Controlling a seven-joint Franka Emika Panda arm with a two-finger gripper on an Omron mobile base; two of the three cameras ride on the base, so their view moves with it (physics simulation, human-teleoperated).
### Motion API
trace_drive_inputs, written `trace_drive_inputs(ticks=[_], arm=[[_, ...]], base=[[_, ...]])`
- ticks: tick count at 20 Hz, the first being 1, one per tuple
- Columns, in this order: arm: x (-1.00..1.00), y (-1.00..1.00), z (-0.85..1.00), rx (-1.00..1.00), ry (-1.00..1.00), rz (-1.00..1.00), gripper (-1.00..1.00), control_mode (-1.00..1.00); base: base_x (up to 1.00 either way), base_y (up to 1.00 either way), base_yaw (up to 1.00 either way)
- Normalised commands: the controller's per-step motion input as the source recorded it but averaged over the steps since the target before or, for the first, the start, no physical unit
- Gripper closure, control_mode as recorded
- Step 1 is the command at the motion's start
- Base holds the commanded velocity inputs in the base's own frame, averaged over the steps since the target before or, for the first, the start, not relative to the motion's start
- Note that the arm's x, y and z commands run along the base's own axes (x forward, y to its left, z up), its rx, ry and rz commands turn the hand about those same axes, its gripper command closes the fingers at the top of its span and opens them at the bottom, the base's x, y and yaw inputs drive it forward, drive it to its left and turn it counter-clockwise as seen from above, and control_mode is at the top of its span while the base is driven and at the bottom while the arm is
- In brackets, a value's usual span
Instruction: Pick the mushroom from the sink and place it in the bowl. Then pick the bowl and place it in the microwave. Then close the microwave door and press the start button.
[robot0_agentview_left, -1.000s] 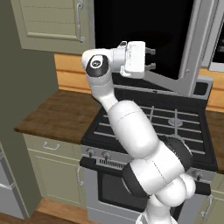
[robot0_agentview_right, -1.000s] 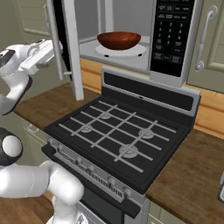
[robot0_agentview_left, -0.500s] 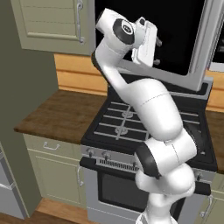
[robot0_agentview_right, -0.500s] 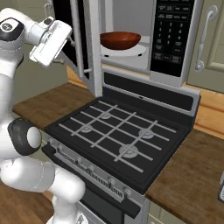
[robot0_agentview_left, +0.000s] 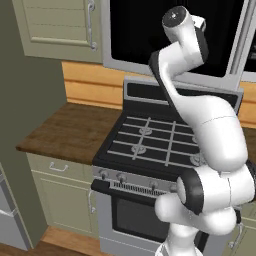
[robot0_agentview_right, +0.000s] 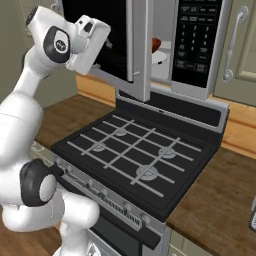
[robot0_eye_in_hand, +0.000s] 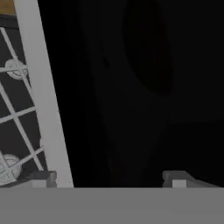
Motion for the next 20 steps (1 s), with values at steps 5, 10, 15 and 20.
trace_drive_inputs(ticks=[5, 10, 15, 20], arm=[[0.71, -0.42, -0.02, 0.36, -0.53, 0.08, -1.00, -1.00], [0.49, -0.29, 0.00, 0.37, -0.34, 0.00, -1.00, -1.00], [0.40, -0.09, 0.05, 0.31, -0.30, 0.00, -1.00, -1.00], [0.66, -0.30, 0.00, 0.19, -0.23, 0.00, -1.00, -1.00]], base=[[0.00, 0.00, 0.00], [0.00, 0.00, 0.00], [0.00, 0.00, 0.00], [0.00, 0.00, 0.00]])
